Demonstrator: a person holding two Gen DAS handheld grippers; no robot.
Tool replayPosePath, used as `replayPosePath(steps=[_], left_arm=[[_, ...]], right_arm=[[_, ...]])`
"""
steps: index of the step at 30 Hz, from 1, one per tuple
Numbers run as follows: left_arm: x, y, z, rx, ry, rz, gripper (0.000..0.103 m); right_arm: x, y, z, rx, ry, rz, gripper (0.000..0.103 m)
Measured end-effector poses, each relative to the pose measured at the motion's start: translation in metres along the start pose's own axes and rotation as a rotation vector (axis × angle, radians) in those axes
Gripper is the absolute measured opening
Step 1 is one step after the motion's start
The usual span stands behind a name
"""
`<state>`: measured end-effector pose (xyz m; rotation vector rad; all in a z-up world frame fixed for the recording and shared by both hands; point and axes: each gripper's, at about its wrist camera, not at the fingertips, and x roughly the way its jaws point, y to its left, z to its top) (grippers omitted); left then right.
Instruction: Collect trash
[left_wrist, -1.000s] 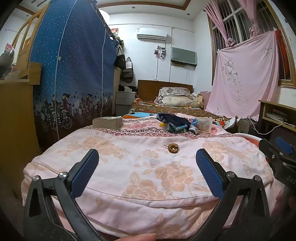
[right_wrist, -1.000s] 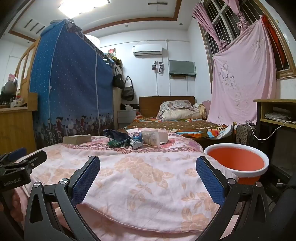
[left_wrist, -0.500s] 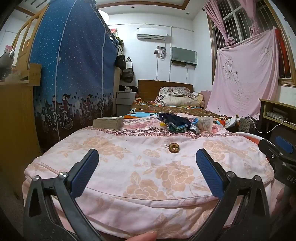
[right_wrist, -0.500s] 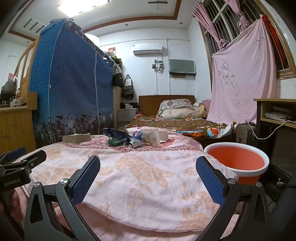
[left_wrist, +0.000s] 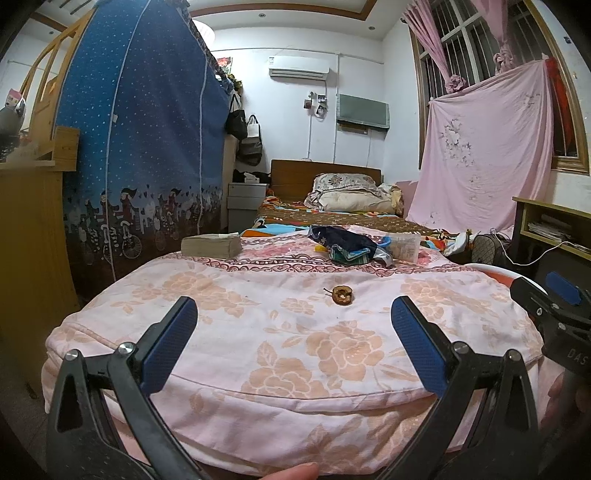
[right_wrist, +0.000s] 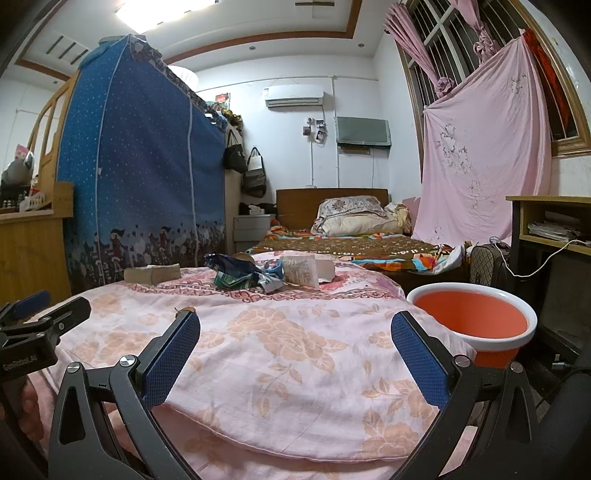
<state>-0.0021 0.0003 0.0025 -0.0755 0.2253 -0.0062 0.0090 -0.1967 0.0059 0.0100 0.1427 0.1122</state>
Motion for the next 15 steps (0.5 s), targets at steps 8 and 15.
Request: replayPosePath(steps=[8, 15], left_arm=[[-0.0002, 0.0000, 0.0000, -0.001, 0.000, 0.000, 0.091], [-0.0009, 0.0001, 0.0000, -0.001, -0.003, 0.000, 0.091]], right_arm=[[-0.0003, 0.0024, 0.0008, -0.006, 0.005, 0.000, 0.103], [0.0029, -0.0009, -0.0036, -0.004, 0.006, -0.001, 0.103]])
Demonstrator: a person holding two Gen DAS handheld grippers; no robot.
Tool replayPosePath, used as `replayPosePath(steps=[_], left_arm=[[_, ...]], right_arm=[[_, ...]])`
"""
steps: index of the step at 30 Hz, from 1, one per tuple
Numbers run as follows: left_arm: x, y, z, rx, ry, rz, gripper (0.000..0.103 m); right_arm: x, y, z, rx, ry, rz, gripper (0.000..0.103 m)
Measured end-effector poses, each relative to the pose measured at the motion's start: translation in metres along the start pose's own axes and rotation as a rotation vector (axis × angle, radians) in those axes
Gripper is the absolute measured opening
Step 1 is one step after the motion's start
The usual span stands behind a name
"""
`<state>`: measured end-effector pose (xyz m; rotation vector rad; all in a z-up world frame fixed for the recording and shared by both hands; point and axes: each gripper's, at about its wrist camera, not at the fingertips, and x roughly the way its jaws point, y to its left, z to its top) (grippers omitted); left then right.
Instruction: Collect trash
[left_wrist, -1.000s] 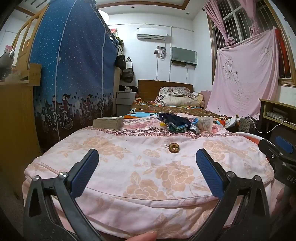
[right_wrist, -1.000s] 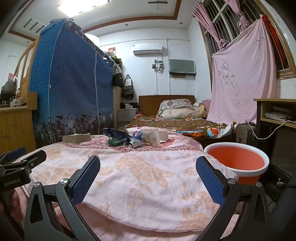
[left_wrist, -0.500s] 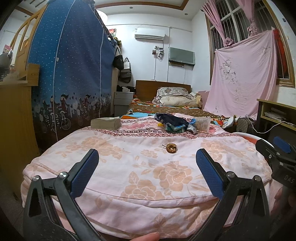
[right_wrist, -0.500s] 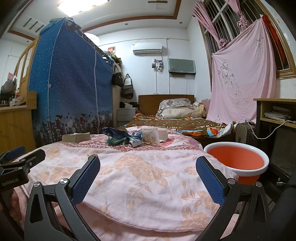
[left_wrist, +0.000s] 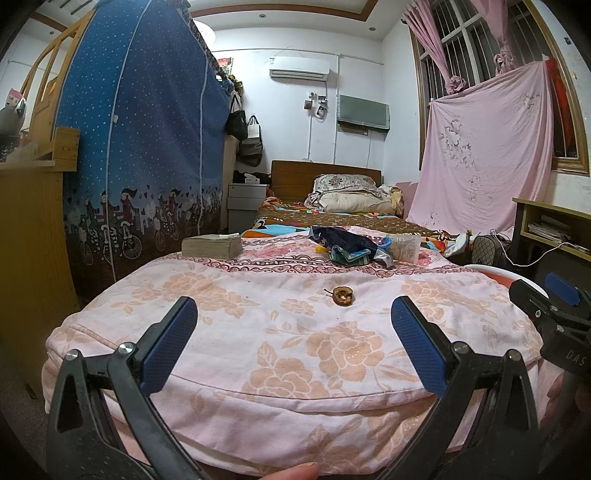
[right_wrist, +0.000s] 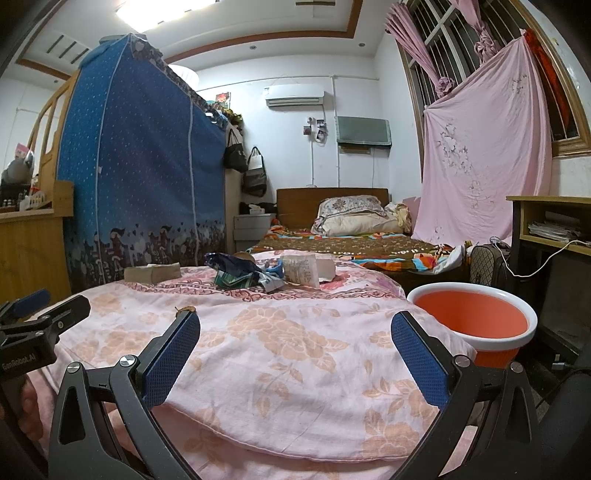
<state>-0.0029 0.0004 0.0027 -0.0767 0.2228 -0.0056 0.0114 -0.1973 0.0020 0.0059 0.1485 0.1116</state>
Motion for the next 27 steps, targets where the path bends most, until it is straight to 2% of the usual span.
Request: replayPosePath(steps=[27], left_arm=[[0.0004, -0.0004, 0.0004, 0.001, 0.000, 0.000, 0.091]], right_arm=[[-0.0016, 0.0026, 0.0007, -0.003, 0.006, -0.001, 0.103]])
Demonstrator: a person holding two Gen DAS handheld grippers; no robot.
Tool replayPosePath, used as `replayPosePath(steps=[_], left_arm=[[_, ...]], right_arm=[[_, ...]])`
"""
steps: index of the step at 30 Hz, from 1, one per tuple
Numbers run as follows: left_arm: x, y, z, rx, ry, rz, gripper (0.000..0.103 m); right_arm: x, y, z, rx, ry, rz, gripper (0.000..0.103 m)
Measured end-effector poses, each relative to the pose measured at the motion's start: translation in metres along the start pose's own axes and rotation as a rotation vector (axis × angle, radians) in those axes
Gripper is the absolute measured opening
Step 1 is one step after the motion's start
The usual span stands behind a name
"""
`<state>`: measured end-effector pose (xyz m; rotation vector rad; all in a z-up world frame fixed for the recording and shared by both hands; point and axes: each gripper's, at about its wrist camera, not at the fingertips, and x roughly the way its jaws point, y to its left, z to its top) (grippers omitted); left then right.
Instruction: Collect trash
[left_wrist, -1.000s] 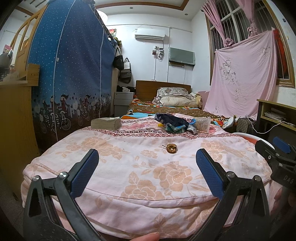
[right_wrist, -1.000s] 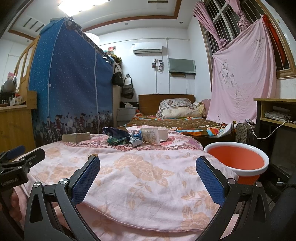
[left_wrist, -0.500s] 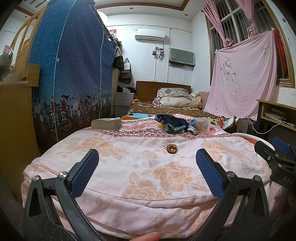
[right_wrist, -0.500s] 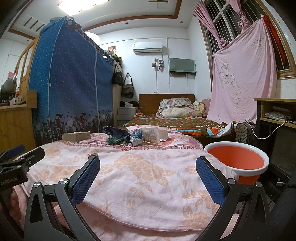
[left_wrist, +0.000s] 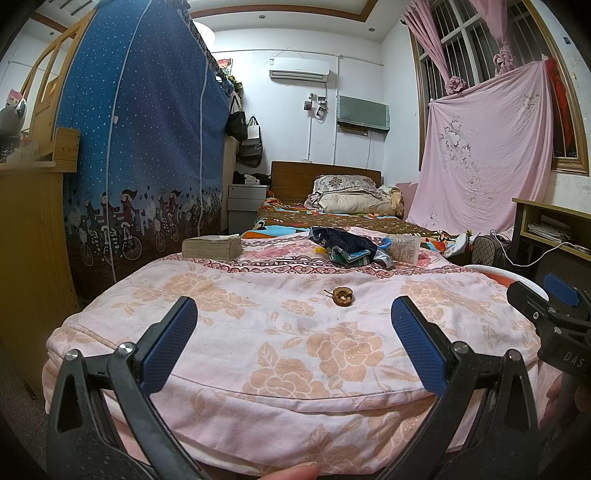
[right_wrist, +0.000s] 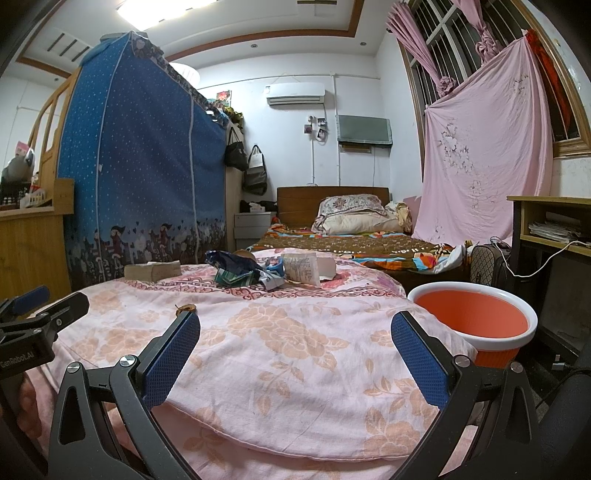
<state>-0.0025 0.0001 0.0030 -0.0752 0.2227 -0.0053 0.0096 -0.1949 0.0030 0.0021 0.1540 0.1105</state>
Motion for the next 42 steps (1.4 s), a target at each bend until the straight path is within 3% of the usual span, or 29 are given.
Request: replayPosePath(steps=[29, 36, 42], left_arm=[[0.000, 0.001, 0.001, -0.007, -0.003, 0.000, 0.091], [0.015, 0.009, 0.018, -0.047, -0.007, -0.007, 0.091], [0.033, 0.007, 0.041, -0.053, -0.045, -0.044, 0.091]], right_arm=[[0.001, 0.004, -0.004, 0.002, 0.005, 0.009, 0.103], [0.004, 0.002, 0.003, 0.014, 0.011, 0.025, 0.103], [0.008, -0.004, 0.028, -0.008, -0.049, 0.032, 0.103]])
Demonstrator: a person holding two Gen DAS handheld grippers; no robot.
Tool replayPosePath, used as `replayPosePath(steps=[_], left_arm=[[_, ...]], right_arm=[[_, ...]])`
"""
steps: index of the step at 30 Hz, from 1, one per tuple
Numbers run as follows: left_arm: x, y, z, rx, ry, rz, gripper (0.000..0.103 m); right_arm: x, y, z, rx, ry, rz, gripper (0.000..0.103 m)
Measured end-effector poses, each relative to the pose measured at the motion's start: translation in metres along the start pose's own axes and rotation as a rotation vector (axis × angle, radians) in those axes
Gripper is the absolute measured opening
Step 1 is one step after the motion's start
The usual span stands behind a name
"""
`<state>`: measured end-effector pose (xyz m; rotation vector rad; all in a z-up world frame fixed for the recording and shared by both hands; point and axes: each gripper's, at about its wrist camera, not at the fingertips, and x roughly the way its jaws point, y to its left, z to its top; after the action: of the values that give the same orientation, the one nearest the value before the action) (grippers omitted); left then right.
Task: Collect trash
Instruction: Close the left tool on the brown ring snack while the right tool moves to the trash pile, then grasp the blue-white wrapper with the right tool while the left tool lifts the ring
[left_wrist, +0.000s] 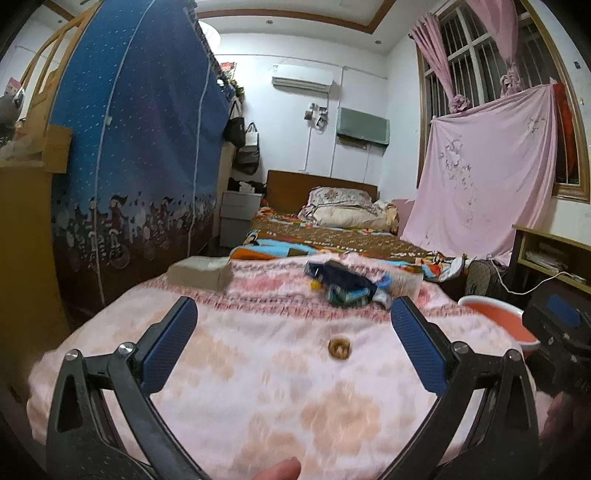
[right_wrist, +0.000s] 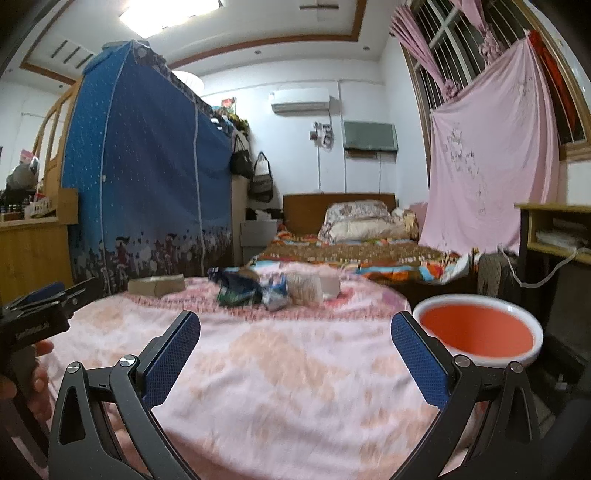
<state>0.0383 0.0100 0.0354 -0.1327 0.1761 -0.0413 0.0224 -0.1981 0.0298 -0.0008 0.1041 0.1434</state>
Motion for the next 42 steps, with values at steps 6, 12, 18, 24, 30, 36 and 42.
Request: replayPosePath(steps=[6, 12, 18, 24, 30, 36, 42], left_arm=[[0.013, -0.006, 0.023, 0.026, -0.061, -0.013, 0.091], [0.025, -0.014, 0.035, 0.069, -0.107, -0.034, 0.091], [0.051, -0.014, 0.027, 0.090, 0.067, -0.118, 0.088], [0.081, -0.015, 0.007, 0.070, 0.310, -0.171, 0.064], [0.108, -0.020, -0.016, 0.038, 0.531, -0.233, 0.036], [0.125, -0.029, -0.028, 0.079, 0.661, -0.202, 0.015], [0.131, -0.034, -0.026, 0.103, 0.680, -0.198, 0.006]], right_arm=[[0.023, -0.008, 0.034, -0.022, -0.082, 0.024, 0.103], [0.061, -0.008, 0.054, -0.065, -0.104, 0.069, 0.103], [0.120, -0.014, 0.055, -0.019, 0.112, 0.219, 0.103], [0.148, -0.007, 0.044, -0.064, 0.263, 0.220, 0.094], [0.170, -0.004, 0.027, -0.079, 0.399, 0.219, 0.075], [0.208, -0.009, 0.016, -0.042, 0.569, 0.251, 0.069], [0.242, -0.013, 0.016, 0.001, 0.664, 0.281, 0.059]])
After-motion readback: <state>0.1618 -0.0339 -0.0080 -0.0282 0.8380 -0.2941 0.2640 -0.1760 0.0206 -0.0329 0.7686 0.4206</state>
